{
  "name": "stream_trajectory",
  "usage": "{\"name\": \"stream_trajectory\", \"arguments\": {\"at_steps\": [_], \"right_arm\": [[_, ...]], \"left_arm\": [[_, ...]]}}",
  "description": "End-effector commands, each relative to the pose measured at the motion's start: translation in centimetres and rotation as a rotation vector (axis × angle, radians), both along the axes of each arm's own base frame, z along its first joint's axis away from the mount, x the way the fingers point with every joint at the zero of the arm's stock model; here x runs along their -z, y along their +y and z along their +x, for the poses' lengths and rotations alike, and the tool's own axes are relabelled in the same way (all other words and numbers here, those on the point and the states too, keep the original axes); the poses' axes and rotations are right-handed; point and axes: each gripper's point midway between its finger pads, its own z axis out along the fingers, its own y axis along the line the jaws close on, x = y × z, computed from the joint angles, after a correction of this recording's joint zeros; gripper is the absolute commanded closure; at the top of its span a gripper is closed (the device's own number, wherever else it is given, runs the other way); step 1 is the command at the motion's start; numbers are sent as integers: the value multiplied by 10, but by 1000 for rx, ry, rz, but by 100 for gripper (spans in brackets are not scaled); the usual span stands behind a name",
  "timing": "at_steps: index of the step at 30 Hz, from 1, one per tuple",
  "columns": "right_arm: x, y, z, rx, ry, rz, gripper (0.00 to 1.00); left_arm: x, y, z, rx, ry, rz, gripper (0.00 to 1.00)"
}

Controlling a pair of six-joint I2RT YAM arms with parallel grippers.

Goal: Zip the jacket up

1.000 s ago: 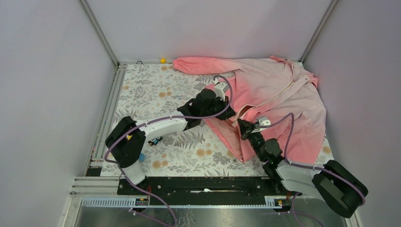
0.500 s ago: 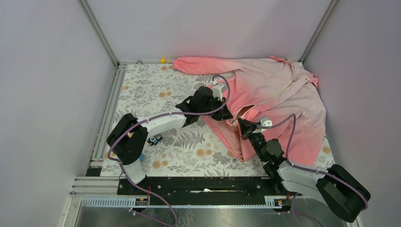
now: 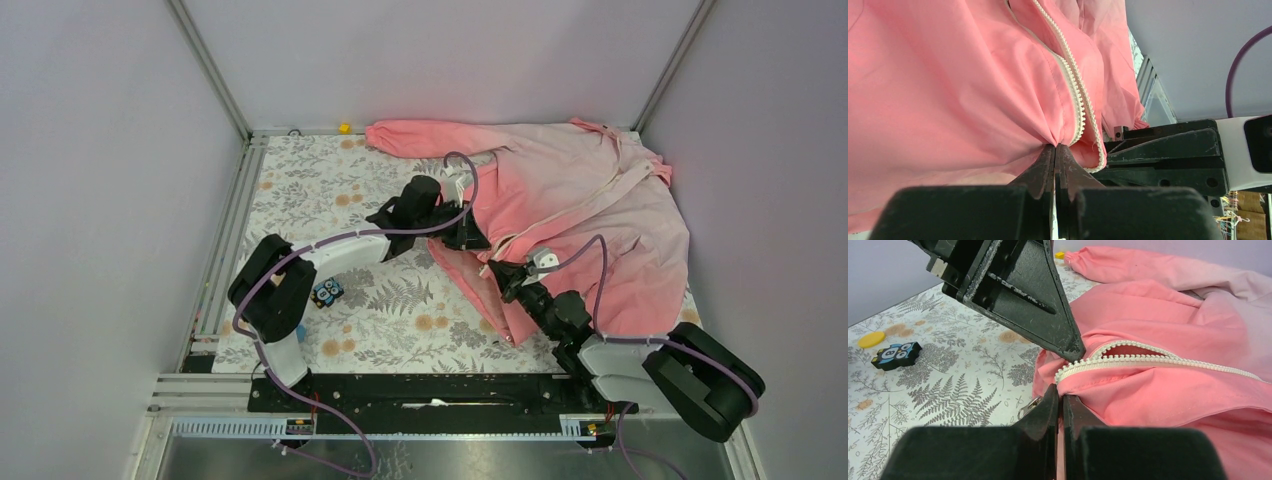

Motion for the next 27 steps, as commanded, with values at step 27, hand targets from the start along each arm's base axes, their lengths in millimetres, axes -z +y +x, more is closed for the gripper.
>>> {"name": "stream_trajectory", "arguments": {"at_steps": [27], "right_arm": [[35, -39, -19, 100, 51, -16, 100]], "left_arm": [[-69, 0, 7, 22, -128, -137, 100]]}}
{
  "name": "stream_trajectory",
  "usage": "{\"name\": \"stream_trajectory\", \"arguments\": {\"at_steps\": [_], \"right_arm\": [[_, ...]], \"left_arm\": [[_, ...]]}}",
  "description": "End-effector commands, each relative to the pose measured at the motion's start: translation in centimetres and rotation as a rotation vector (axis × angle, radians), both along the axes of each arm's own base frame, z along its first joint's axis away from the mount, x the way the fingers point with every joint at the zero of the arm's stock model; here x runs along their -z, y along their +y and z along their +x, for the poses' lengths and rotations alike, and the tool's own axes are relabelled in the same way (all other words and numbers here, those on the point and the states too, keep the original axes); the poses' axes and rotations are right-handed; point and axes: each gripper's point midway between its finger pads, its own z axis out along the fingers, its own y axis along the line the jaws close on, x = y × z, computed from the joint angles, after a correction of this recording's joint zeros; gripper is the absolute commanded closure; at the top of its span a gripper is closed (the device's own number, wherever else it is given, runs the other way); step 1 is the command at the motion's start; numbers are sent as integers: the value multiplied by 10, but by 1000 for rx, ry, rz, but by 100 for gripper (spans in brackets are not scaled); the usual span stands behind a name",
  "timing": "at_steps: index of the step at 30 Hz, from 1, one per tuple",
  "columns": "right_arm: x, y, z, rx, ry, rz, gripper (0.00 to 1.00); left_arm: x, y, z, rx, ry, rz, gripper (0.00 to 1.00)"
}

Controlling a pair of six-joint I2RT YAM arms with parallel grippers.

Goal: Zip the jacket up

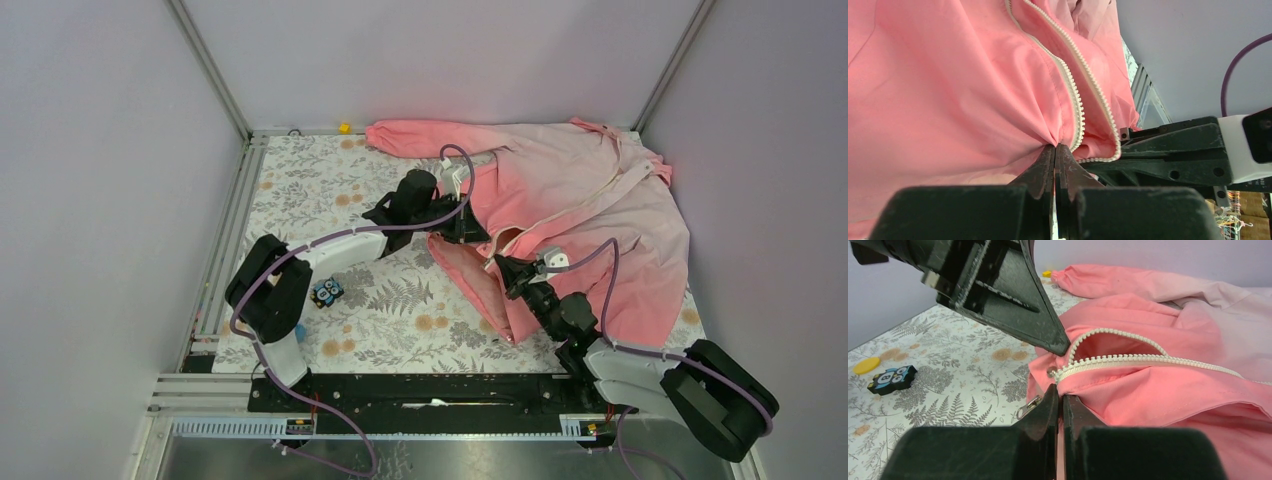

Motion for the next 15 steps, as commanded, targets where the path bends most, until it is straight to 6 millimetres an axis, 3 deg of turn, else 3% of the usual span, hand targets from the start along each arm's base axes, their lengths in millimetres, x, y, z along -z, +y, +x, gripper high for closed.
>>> {"name": "stream_trajectory", "arguments": {"at_steps": [1, 15], "right_arm": [[56, -26, -21, 32, 88, -73, 100], [51, -31, -21, 52, 74, -53, 100]], "left_arm": [[-55, -1, -1, 26, -104, -108, 100], [-50, -1, -1, 27, -100, -95, 100]]}}
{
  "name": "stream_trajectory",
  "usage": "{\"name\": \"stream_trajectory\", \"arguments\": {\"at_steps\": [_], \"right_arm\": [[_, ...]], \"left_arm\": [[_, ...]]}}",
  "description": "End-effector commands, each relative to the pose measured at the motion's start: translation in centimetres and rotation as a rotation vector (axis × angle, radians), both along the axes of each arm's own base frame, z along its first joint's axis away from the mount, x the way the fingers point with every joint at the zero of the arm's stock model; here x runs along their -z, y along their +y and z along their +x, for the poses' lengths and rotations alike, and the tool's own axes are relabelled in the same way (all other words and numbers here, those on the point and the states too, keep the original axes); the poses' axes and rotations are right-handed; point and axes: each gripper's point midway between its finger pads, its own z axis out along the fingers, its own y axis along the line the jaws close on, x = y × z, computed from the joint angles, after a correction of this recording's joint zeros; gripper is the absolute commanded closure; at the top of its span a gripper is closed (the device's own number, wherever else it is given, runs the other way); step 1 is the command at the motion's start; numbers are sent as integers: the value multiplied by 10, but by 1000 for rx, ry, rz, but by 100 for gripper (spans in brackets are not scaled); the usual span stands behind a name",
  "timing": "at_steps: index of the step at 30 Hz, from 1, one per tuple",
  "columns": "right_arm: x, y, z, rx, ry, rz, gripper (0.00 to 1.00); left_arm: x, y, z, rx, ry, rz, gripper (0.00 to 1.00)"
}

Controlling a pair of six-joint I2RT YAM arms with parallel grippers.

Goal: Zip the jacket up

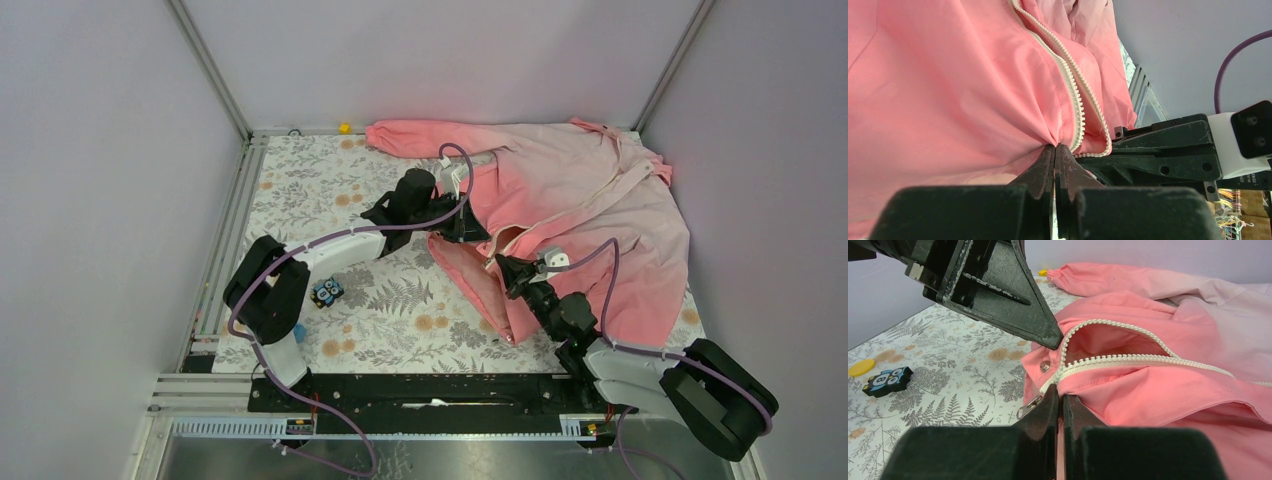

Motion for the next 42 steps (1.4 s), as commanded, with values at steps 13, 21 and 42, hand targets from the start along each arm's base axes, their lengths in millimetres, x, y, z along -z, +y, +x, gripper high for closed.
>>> {"name": "stream_trajectory", "arguments": {"at_steps": [13, 21, 42], "right_arm": [[44, -30, -23, 45, 52, -41, 100], [43, -32, -21, 60, 50, -36, 100], [34, -29, -13, 69, 12, -60, 100]], "left_arm": [[-39, 0, -1, 27, -89, -66, 100], [-37, 3, -6, 41, -87, -49, 100], [-33, 8, -14, 69, -61, 3, 100]]}}
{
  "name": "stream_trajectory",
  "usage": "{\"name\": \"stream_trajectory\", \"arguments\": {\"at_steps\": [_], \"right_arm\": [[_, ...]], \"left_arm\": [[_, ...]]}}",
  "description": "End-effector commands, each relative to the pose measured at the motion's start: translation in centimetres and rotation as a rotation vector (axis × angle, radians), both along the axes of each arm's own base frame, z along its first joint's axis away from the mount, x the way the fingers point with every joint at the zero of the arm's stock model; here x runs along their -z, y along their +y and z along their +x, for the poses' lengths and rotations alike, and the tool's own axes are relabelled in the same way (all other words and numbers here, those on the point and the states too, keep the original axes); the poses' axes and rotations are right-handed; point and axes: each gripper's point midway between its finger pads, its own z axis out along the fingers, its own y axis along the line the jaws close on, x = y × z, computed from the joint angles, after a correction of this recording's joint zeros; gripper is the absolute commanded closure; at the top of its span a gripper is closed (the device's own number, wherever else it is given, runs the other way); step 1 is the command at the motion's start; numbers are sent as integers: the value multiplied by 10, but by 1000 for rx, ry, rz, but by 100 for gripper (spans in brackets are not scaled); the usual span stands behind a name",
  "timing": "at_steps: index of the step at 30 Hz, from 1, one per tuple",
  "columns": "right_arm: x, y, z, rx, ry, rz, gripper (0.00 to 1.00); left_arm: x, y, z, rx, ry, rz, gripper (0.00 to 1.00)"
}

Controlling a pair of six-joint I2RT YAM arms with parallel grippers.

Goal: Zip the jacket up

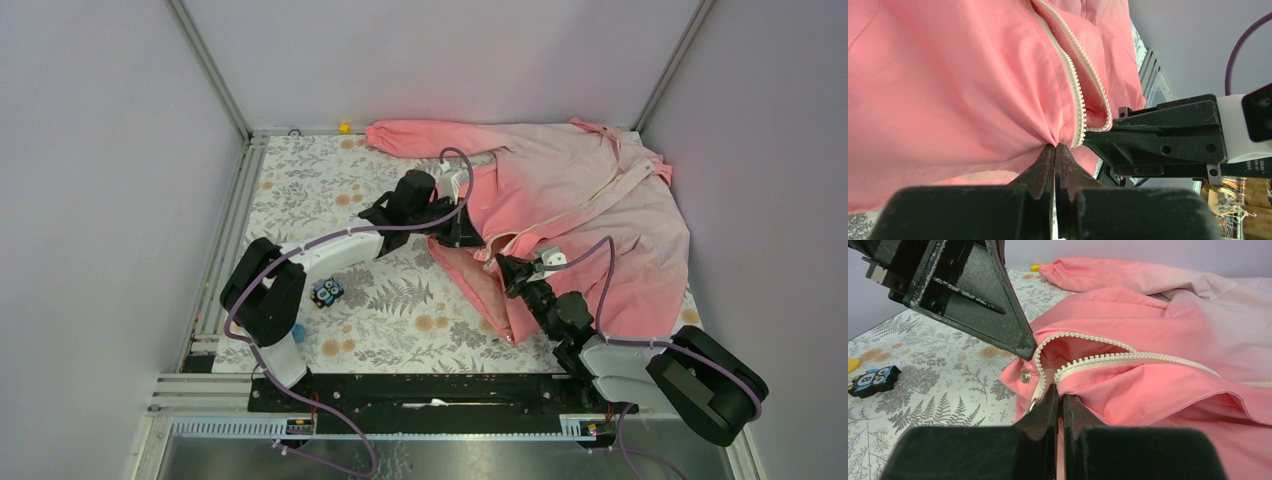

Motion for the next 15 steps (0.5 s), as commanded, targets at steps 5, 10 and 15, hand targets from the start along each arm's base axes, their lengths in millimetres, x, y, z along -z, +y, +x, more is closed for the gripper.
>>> {"name": "stream_trajectory", "arguments": {"at_steps": [5, 10, 15], "right_arm": [[20, -25, -18, 29, -30, -56, 100], [16, -18, -23, -21, -54, -59, 100], [13, -14, -24, -42, -68, -74, 100]], "left_arm": [[-39, -4, -5, 59, -59, -52, 100], [-32, -7, -2, 63, -48, -16, 100], [-30, -7, -1, 79, -48, 15, 100]]}}
